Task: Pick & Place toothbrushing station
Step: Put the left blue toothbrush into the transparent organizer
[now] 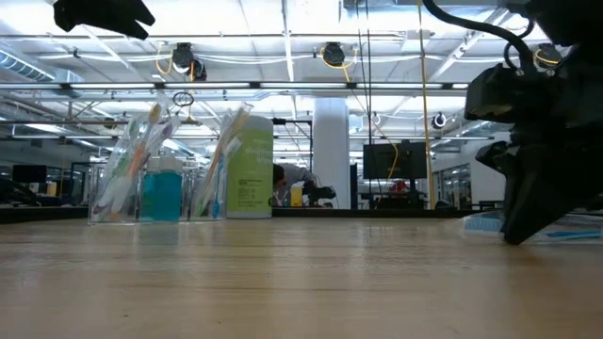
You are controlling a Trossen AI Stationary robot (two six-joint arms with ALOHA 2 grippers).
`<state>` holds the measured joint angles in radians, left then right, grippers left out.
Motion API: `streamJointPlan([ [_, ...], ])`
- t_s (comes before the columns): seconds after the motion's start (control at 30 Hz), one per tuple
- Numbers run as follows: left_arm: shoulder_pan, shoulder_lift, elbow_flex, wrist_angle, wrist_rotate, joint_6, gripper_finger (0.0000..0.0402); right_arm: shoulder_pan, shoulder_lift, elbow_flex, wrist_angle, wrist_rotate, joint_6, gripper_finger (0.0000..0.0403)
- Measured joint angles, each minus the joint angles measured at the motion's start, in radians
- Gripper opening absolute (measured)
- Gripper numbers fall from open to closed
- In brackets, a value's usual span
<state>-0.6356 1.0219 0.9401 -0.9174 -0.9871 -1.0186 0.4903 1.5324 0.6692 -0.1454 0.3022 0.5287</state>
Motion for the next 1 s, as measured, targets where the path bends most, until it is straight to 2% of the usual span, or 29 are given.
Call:
streamJointPlan([
  [0.23,-0.022,0.006,0.0,-0.006,-0.002,0.004,0.0173,-0.048,0.002,-0.001,0.289,0.087,-0.209,0.0006],
  [0.33,-0.024,0.024,0.0,-0.005,-0.003,0.018,0.0172,-0.089,0.002,-0.001,0.481,0.118,-0.337,0.001],
  [0.47,-0.023,0.047,0.0,-0.004,-0.008,0.046,0.0173,-0.145,0.002,-0.001,0.813,0.111,-0.495,0.001],
  [0.67,-0.023,0.065,0.0,-0.001,-0.008,0.048,0.0172,-0.246,0.001,0.0,1.222,0.049,-0.572,0.001],
  [0.87,-0.004,0.065,0.0,0.076,-0.018,0.072,0.0173,-0.336,0.001,0.001,1.31,-0.17,-0.525,0.001],
  [1.0,0.016,0.084,0.0,0.184,-0.024,0.198,0.0173,-0.354,0.0,0.001,1.291,-0.203,-0.469,0.001],
])
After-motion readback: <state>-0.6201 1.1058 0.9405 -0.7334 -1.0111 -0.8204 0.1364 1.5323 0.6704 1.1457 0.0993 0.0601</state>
